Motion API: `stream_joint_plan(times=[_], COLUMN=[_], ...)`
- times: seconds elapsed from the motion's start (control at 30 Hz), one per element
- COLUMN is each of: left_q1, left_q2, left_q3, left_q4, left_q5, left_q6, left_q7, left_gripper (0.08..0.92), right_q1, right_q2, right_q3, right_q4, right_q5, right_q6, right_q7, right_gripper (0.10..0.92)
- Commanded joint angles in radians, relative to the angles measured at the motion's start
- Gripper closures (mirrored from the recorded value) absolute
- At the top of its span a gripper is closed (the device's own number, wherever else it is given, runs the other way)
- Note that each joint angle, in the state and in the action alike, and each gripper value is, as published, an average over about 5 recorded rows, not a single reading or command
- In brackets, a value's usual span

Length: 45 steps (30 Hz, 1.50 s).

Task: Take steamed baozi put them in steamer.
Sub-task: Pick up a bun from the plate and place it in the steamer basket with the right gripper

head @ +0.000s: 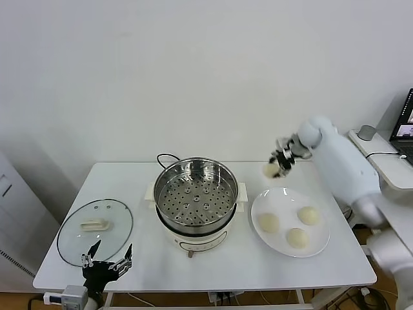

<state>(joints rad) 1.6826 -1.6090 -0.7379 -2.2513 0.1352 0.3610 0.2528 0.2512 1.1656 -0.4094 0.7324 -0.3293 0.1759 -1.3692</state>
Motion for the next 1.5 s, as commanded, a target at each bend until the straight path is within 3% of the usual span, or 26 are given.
stream_joint_plan(times=[0.03,0.17,0.57,0.87,1.1,1.5], left_q1=[-0.004,-0.005,-0.003,-0.009,-0.01,-0.016], left_q2=[-0.049,-0.049,-0.049,-0.049,-0.049,-0.049], left_q3=[0.0,-0.001,-0.016,-0.015,-0.014,-0.011], left_q4=[-0.007,-0.013,-0.02,-0.014,-0.011,-0.004], left_q5=[0.017,0.015,0.0,-0.002,-0.001,-0.001], left_q6=[0.006,0.008,0.014,0.017,0.019,0.023], left_q7=[-0.006,-0.009,-0.018,-0.02,-0.021,-0.02], left_gripper=[0.177,0.177,0.177,0.177,0.177,0.177], right_q1=[0.273,0.288,0.196,0.07,-0.007,-0.049], right_q2=[0.14,0.204,0.328,0.375,0.396,0.397], right_q3=[-0.225,-0.296,-0.332,-0.229,-0.122,-0.115], right_q4=[-0.111,-0.084,-0.05,-0.042,-0.053,-0.077], right_q5=[0.294,0.333,0.216,-0.038,-0.358,-0.434], right_q6=[0.161,0.31,0.69,0.697,0.697,0.697], right_q7=[-0.135,-0.164,-0.185,-0.127,0.036,0.158], right_gripper=[0.465,0.465,0.457,0.457,0.457,0.457])
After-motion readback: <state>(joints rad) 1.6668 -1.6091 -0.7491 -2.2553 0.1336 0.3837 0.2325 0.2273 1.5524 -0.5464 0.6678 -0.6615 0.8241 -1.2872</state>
